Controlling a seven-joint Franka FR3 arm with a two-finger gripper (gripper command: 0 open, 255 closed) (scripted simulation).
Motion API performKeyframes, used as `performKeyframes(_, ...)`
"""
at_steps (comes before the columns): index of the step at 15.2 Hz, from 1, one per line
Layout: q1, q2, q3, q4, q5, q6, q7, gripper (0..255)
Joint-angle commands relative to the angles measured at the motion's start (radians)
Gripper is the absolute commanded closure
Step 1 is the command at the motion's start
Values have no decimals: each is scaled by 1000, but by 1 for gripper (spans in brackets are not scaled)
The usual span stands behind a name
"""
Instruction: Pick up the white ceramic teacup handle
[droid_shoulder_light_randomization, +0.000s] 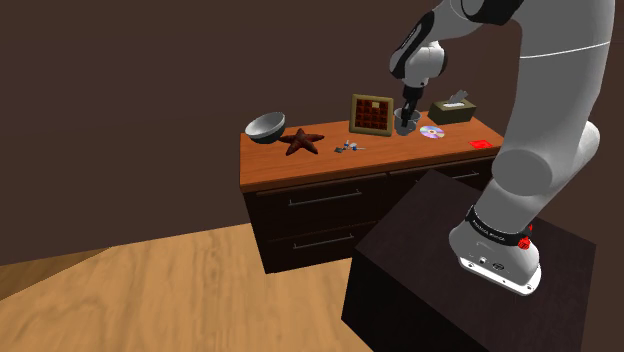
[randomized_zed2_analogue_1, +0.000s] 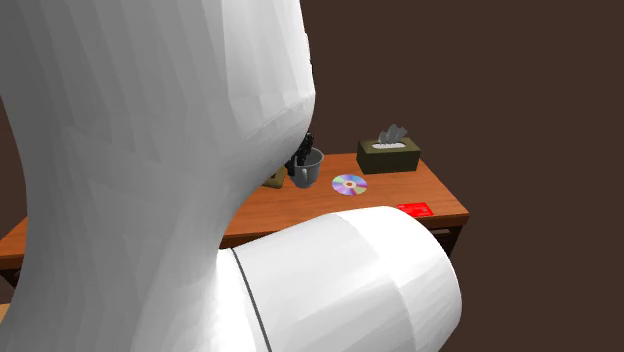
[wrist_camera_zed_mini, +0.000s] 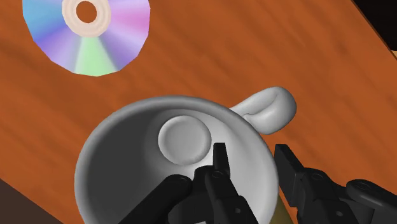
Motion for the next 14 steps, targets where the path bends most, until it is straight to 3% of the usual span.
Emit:
performKeyframes(1,0,0,0,-1,0,1,0,255)
performKeyframes(8,-1,2,1,1,1,1,-1,255)
performKeyframes(14,17,-59,-23,9,-41,-61,27,255)
